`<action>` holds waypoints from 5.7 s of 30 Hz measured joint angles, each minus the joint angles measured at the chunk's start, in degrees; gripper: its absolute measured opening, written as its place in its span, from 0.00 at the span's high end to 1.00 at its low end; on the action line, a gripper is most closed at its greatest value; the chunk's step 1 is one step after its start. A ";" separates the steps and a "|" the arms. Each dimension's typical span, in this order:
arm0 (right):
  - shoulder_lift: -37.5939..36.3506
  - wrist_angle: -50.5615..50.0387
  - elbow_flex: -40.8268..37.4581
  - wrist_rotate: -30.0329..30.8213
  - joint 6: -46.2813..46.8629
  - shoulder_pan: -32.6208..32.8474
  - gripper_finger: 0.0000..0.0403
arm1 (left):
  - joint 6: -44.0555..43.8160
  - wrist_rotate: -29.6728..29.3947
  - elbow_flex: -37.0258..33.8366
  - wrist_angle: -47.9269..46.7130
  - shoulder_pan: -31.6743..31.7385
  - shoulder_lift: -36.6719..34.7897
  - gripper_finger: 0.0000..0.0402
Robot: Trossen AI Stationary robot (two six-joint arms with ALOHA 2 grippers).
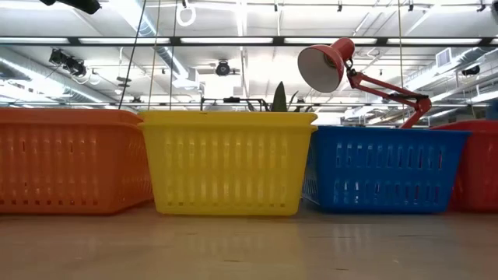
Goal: Stack baskets by color
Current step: Stack the right blue bin on top of the left blue bin, then adjust the stacked red bins
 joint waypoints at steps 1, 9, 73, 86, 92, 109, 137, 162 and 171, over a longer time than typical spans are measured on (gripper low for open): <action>0.00 -3.58 1.82 0.08 0.30 -0.04 0.98 | 0.00 0.00 0.00 0.00 -0.02 0.00 0.98; 0.06 -9.39 13.97 13.00 -12.28 -0.88 0.98 | 0.38 -0.07 -0.02 0.44 -0.01 0.00 0.98; 23.48 43.38 19.56 -0.25 -54.19 -11.88 0.96 | 0.00 -0.17 -0.02 1.08 0.00 0.00 0.98; 23.07 40.76 19.56 8.74 -57.08 -13.92 0.99 | -0.02 -0.17 -0.02 1.47 0.00 0.00 0.98; 23.07 40.07 19.56 12.21 -57.45 -13.97 0.99 | -0.02 -0.17 -0.02 1.46 -0.02 0.00 0.98; 10.14 -11.95 26.92 17.89 -31.68 -5.69 0.99 | -0.04 -0.16 -0.02 1.44 -0.07 0.00 0.98; -4.71 19.80 -11.91 9.65 -23.81 -9.81 1.00 | 0.00 -2.09 0.00 3.15 0.15 0.00 0.98; -11.86 25.55 -2.37 30.00 -27.92 2.38 1.00 | -0.57 -6.40 -0.44 3.82 3.55 0.07 0.99; -13.70 28.25 -13.47 26.01 -18.10 2.69 1.00 | 0.46 -6.99 -0.44 4.22 5.66 -0.09 0.96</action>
